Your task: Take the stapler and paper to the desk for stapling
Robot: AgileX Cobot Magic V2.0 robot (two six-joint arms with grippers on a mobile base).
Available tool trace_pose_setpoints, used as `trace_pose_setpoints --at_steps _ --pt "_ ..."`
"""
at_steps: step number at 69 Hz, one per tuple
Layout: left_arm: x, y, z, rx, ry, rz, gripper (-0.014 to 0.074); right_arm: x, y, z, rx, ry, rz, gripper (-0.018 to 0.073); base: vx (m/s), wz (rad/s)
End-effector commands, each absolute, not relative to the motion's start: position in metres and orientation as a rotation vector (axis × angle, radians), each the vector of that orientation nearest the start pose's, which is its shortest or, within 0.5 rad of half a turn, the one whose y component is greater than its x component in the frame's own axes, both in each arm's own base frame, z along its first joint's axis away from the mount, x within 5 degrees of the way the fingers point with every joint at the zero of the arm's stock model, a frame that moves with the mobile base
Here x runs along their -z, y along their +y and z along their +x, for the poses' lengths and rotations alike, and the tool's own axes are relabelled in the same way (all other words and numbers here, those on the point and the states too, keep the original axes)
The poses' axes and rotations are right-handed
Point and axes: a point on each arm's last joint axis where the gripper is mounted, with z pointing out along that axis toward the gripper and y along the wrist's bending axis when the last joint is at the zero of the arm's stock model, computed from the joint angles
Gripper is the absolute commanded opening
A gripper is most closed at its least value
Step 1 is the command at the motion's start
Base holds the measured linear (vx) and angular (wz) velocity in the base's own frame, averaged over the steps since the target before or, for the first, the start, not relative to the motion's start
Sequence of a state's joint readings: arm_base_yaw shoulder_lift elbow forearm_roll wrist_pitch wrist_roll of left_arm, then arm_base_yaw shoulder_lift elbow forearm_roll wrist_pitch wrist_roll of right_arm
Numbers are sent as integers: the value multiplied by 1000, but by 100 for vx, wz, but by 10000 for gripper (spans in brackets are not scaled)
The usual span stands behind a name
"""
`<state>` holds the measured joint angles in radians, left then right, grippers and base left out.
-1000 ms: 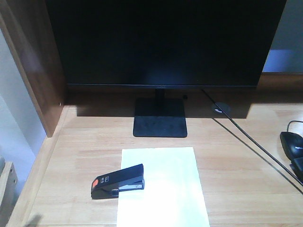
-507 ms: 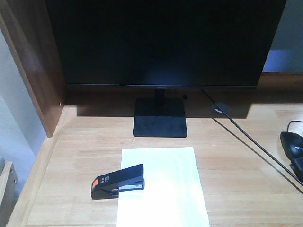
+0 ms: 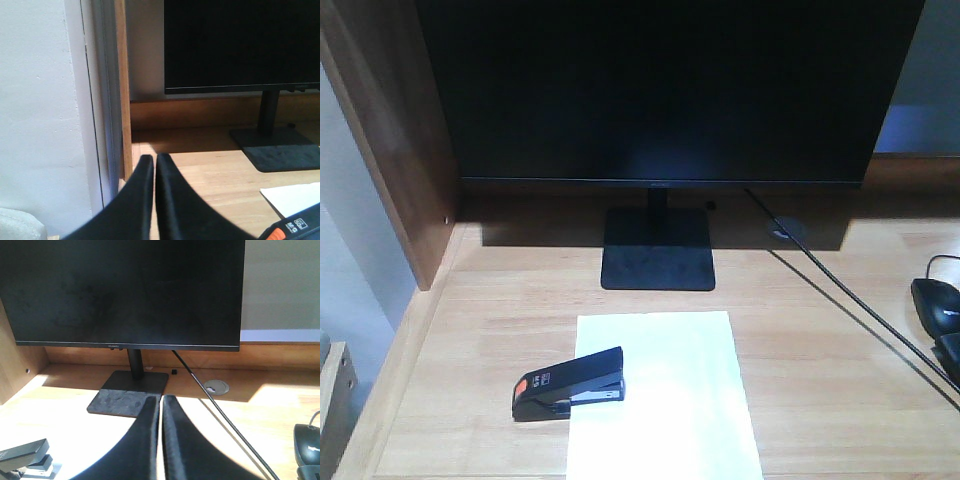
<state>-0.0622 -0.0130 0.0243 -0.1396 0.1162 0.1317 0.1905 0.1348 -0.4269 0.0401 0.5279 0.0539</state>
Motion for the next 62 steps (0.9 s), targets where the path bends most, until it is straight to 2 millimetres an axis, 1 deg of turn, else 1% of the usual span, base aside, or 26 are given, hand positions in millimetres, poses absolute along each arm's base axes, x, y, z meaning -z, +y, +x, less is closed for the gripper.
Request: trace_pose_setpoints --at_steps 1,62 --pt "-198 -4 56 70 1547 39 -6 -314 9 39 -218 1629 -102 -3 0 0" --pt "-197 -4 56 69 1551 40 -6 -314 9 39 -218 1630 -102 -3 0 0"
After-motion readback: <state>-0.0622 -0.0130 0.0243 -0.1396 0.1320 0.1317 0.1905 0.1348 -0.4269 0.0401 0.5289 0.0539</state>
